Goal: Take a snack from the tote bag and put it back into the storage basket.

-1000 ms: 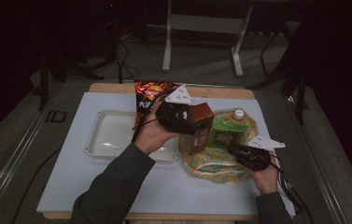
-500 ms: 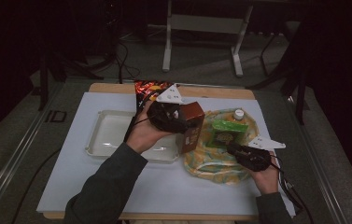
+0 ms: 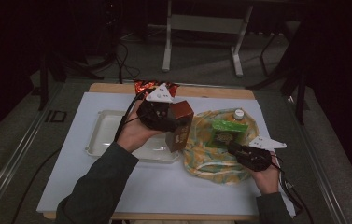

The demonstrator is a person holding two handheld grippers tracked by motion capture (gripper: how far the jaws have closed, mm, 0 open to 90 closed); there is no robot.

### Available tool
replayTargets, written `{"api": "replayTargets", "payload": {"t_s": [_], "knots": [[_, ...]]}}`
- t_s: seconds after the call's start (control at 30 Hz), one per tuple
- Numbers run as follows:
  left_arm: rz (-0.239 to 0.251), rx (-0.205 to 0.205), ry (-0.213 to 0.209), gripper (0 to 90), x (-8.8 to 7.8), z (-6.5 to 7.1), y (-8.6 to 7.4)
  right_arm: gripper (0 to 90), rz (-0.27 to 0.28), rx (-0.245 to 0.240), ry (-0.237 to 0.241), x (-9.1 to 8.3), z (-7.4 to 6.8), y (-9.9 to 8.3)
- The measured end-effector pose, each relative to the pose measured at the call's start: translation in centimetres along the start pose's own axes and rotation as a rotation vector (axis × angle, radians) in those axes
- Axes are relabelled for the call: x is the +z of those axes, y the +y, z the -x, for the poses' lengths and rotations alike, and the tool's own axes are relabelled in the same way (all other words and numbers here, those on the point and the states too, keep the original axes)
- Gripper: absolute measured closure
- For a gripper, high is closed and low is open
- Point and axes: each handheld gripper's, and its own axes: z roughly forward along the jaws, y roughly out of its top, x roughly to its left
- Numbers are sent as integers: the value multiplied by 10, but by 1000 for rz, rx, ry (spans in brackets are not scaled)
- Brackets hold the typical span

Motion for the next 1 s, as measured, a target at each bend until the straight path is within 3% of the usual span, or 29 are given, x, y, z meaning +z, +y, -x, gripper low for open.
{"api": "replayTargets", "payload": {"t_s": [0.33, 0.67, 1.0], "knots": [[-43, 3, 29, 423, -2, -11, -12, 708, -1, 0, 4, 0, 0, 0], [-70, 12, 40, 423, -2, -12, -20, 707, 0, -3, 5, 0, 0, 0], [-107, -6, 51, 423, -2, -18, -34, 707, -1, -7, 5, 0, 0, -1]]}}
